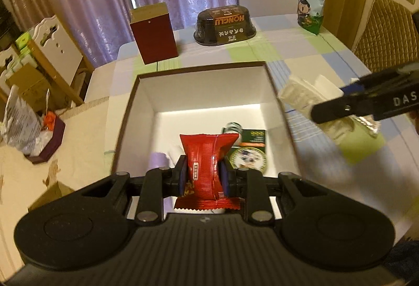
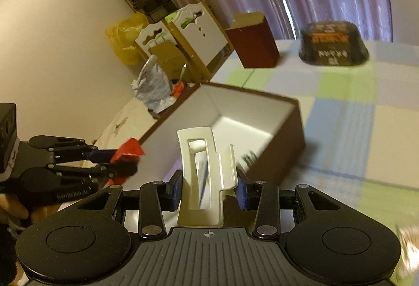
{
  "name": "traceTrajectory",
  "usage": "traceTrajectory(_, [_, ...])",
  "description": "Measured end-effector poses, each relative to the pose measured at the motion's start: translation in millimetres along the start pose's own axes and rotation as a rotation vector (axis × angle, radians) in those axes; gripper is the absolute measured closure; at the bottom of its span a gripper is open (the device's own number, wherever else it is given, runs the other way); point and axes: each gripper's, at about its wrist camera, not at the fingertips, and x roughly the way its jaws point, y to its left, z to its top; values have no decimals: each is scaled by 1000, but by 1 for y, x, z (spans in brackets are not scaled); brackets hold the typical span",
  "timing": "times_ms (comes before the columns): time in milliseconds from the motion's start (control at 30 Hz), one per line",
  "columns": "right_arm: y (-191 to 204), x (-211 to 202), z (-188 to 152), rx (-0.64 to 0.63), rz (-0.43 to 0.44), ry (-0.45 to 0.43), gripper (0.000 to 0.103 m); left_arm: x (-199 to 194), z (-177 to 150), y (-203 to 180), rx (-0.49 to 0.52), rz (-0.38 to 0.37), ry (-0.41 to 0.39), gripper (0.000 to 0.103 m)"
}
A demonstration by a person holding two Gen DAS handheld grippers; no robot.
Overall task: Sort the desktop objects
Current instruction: 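Carry the red packet and white clip over the cardboard box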
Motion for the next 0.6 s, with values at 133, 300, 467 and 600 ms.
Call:
traceTrajectory(133, [7, 39, 16, -4, -46, 8, 63, 24, 11, 21, 28, -9, 13, 82])
traceTrajectory(300, [5, 86, 31, -54, -115, 48, 63, 54, 28, 41, 47, -36, 23, 82])
traceTrajectory(467, [-1, 118, 38, -193, -189, 96, 63, 88, 44, 53, 59, -56, 45, 82])
traceTrajectory(600, [-8, 142, 40, -279, -226, 146, 63, 113, 52, 58, 73, -60, 70, 82])
